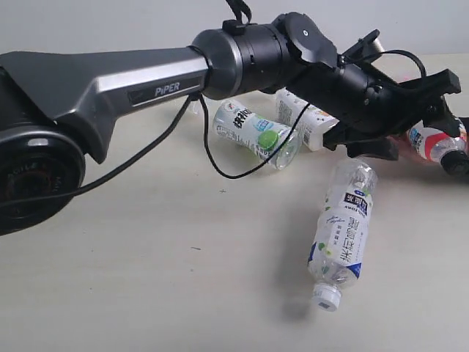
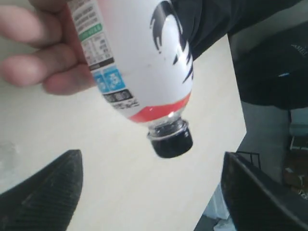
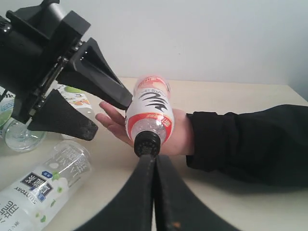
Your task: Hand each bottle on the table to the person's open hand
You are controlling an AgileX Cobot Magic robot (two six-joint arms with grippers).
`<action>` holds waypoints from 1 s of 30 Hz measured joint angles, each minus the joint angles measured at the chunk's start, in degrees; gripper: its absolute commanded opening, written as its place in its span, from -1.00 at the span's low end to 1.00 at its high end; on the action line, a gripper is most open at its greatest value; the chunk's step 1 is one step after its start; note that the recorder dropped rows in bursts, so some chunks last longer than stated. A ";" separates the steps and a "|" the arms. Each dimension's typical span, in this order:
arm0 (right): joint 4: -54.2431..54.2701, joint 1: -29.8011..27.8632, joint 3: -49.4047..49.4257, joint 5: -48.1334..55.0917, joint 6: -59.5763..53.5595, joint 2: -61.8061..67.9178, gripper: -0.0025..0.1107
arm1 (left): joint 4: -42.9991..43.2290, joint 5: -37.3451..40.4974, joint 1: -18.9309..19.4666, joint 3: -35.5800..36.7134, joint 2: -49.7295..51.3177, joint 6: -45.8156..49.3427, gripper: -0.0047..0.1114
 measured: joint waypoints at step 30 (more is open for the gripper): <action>0.00 0.00 0.00 0.00 0.00 0.00 -0.96 | 19.59 19.28 0.47 10.55 -16.59 11.50 -0.92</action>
